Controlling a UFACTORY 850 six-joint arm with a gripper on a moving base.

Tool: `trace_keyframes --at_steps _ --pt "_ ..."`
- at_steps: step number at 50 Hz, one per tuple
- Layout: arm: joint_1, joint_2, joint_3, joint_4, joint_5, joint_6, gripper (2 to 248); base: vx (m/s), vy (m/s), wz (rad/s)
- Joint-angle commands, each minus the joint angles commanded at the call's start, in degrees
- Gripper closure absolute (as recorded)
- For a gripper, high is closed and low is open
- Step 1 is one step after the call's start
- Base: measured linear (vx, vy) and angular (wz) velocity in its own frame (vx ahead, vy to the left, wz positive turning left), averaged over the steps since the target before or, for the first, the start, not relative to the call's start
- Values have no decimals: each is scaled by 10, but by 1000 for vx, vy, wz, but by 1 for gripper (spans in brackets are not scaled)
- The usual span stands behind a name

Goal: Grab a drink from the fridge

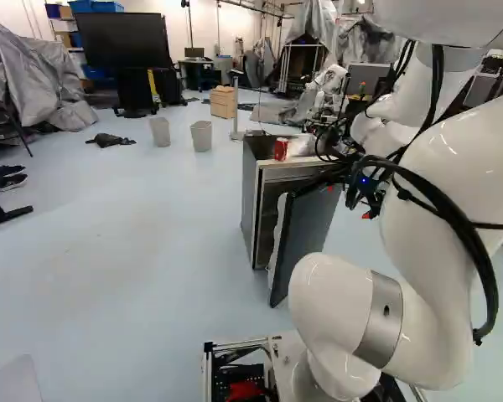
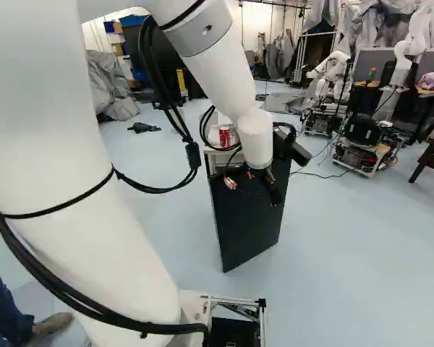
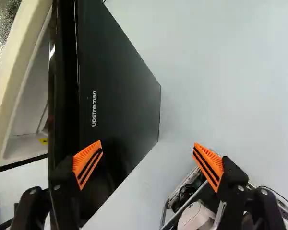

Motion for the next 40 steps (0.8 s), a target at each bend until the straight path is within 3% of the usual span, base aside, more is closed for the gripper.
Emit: trace_keyframes --at_steps 20,40 --pt "-4 -35 -2 -90 12 0 3 0 0 0" --pt "-4 -85 -19 -203 28 0 3 0 0 0"
